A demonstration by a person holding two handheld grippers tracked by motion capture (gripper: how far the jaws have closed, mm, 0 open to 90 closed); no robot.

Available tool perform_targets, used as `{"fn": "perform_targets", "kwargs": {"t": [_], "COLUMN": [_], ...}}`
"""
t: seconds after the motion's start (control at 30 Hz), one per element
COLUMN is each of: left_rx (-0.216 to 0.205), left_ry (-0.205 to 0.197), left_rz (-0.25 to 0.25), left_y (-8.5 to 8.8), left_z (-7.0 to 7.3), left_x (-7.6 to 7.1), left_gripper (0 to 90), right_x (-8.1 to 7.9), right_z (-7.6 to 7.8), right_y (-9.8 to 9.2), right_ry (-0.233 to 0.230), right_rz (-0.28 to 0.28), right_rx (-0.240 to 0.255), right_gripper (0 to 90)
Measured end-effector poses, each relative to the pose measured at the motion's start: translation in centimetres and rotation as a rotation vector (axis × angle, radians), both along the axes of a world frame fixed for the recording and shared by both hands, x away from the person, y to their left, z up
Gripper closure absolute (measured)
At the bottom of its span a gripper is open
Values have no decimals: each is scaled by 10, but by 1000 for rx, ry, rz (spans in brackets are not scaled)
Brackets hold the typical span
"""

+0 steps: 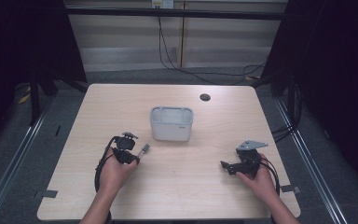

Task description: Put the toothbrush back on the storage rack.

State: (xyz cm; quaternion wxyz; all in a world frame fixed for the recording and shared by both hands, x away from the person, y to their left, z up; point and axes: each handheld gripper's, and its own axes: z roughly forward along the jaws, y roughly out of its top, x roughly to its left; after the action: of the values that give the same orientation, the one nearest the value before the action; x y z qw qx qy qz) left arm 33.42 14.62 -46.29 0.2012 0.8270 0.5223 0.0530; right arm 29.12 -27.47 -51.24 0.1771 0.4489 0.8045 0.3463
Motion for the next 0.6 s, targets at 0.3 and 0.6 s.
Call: {"fn": "perform_targets", "kwargs": {"t": [0.3, 0.6], "left_rx": [-40, -24], "left_ry": [-23, 10], "left_rz": [7, 17], "left_y": [9, 14], "left_z": [12, 3], "left_x": [3, 5], "left_gripper": [798, 797], "right_x": [0, 0], "right_z": [0, 0], "right_y": [0, 0], "right_ry": [1, -1], "right_rz": [-1, 1], "right_rx": [-1, 0], "right_gripper": [117, 117]}}
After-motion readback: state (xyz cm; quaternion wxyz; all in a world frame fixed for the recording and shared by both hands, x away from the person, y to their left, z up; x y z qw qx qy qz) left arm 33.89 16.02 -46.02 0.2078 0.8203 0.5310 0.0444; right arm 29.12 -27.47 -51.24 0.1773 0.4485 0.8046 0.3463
